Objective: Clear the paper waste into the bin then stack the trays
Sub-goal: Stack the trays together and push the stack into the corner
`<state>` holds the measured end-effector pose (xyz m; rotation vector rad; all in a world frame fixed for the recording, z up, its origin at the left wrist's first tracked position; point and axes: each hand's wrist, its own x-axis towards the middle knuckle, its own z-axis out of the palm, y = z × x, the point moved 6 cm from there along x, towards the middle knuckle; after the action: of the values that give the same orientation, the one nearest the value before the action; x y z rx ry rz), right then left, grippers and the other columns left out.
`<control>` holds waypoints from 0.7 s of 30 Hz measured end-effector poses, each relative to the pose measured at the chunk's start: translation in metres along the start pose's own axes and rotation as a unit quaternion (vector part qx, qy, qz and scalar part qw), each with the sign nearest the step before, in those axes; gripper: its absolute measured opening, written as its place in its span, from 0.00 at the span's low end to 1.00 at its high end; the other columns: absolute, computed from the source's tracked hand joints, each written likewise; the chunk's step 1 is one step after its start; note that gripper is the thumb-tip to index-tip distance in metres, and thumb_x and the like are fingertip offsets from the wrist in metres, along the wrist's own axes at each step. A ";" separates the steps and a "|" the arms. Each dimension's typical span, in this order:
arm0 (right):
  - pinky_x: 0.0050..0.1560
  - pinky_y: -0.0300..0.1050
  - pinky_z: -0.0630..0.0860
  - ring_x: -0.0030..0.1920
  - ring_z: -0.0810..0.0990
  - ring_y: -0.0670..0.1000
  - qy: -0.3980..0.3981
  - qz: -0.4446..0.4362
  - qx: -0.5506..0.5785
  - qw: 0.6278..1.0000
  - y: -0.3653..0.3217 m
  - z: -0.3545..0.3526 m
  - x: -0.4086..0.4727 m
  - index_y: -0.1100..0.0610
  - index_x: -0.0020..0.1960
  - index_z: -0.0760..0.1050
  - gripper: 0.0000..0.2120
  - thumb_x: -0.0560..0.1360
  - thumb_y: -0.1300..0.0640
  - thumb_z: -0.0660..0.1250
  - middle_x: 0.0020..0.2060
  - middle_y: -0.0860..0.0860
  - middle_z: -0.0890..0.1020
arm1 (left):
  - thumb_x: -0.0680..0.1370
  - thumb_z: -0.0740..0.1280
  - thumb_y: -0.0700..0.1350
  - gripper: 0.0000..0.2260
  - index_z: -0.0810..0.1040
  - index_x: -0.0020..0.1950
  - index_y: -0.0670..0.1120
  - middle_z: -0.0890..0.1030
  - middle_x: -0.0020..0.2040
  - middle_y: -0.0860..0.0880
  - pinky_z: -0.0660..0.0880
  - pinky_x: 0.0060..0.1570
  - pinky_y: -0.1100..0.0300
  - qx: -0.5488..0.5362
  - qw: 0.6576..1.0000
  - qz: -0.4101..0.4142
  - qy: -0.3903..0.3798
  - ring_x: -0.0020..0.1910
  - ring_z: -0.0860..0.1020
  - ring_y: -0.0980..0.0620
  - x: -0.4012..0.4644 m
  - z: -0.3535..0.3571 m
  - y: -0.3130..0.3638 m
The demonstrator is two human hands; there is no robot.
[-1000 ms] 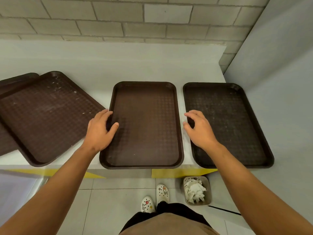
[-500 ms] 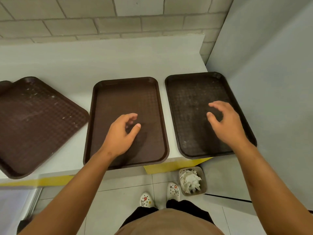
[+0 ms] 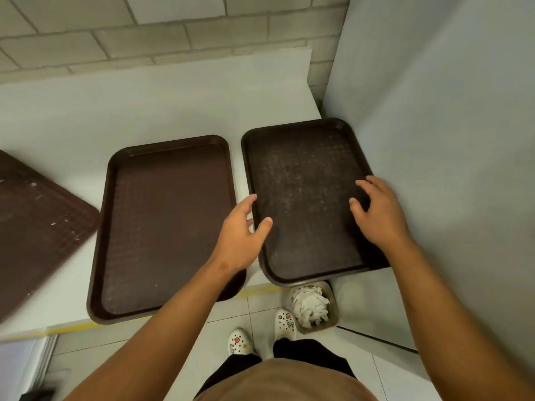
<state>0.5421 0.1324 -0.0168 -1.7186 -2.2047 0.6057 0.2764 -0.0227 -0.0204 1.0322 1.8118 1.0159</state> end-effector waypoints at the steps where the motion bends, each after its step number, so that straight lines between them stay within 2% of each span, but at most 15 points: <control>1: 0.77 0.50 0.60 0.77 0.63 0.54 -0.002 0.002 -0.002 1.000 0.002 0.001 0.001 0.55 0.74 0.70 0.24 0.80 0.52 0.66 0.77 0.53 0.67 | 0.80 0.68 0.49 0.30 0.60 0.79 0.52 0.64 0.77 0.55 0.69 0.69 0.58 0.009 1.000 -0.004 0.002 0.73 0.68 0.52 0.002 0.008 0.001; 4: 0.77 0.51 0.60 0.78 0.60 0.54 -0.010 0.005 -0.004 1.000 0.004 0.007 0.002 0.55 0.76 0.69 0.25 0.80 0.52 0.66 0.79 0.53 0.63 | 0.81 0.67 0.45 0.31 0.56 0.80 0.50 0.58 0.80 0.54 0.66 0.74 0.50 0.069 0.998 -0.009 0.013 0.77 0.63 0.50 0.011 0.022 -0.003; 6: 0.77 0.52 0.60 0.79 0.59 0.54 -0.014 0.006 0.003 1.000 0.004 0.011 0.003 0.54 0.76 0.68 0.25 0.80 0.52 0.66 0.79 0.53 0.62 | 0.80 0.66 0.40 0.30 0.58 0.80 0.48 0.60 0.79 0.50 0.67 0.74 0.48 0.120 0.992 -0.002 0.035 0.76 0.64 0.48 0.018 0.023 -0.004; 9: 0.78 0.54 0.60 0.79 0.58 0.55 -0.022 0.000 0.005 1.000 0.005 0.017 0.001 0.53 0.76 0.68 0.25 0.80 0.51 0.66 0.79 0.53 0.61 | 0.79 0.65 0.37 0.24 0.65 0.74 0.48 0.74 0.67 0.49 0.74 0.67 0.49 0.194 0.979 0.017 0.067 0.66 0.74 0.48 0.026 0.018 0.003; 13: 0.78 0.54 0.59 0.80 0.56 0.55 -0.025 -0.004 0.011 1.000 0.006 0.020 -0.002 0.53 0.76 0.68 0.24 0.81 0.51 0.65 0.79 0.53 0.61 | 0.79 0.67 0.41 0.20 0.67 0.69 0.45 0.79 0.56 0.45 0.81 0.52 0.50 0.250 0.964 -0.025 0.089 0.53 0.80 0.44 0.037 0.009 0.002; 16: 0.77 0.54 0.59 0.80 0.56 0.54 -0.026 -0.004 0.015 1.000 0.006 0.019 -0.002 0.52 0.76 0.68 0.24 0.81 0.51 0.65 0.80 0.52 0.61 | 0.80 0.67 0.42 0.08 0.72 0.57 0.44 0.78 0.47 0.46 0.75 0.41 0.58 0.256 0.961 -0.038 0.098 0.46 0.80 0.46 0.043 0.004 0.004; 18: 0.77 0.54 0.59 0.80 0.56 0.54 -0.029 -0.002 0.017 0.999 0.005 0.019 -0.002 0.52 0.76 0.68 0.24 0.81 0.51 0.65 0.80 0.52 0.61 | 0.81 0.64 0.41 0.04 0.75 0.54 0.43 0.76 0.48 0.46 0.73 0.43 0.59 0.241 0.964 -0.025 0.108 0.45 0.77 0.49 0.045 0.004 0.007; 21: 0.77 0.53 0.59 0.79 0.57 0.54 -0.029 -0.005 0.019 0.999 0.004 0.018 -0.003 0.52 0.76 0.68 0.24 0.81 0.51 0.65 0.79 0.51 0.61 | 0.82 0.61 0.39 0.06 0.76 0.55 0.42 0.75 0.51 0.46 0.73 0.47 0.60 0.185 0.975 -0.008 0.125 0.45 0.73 0.55 0.044 0.003 0.011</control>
<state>0.5377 0.1276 -0.0340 -1.6904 -2.2244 0.7004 0.2672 0.0214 -0.0224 1.1451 2.2743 0.8450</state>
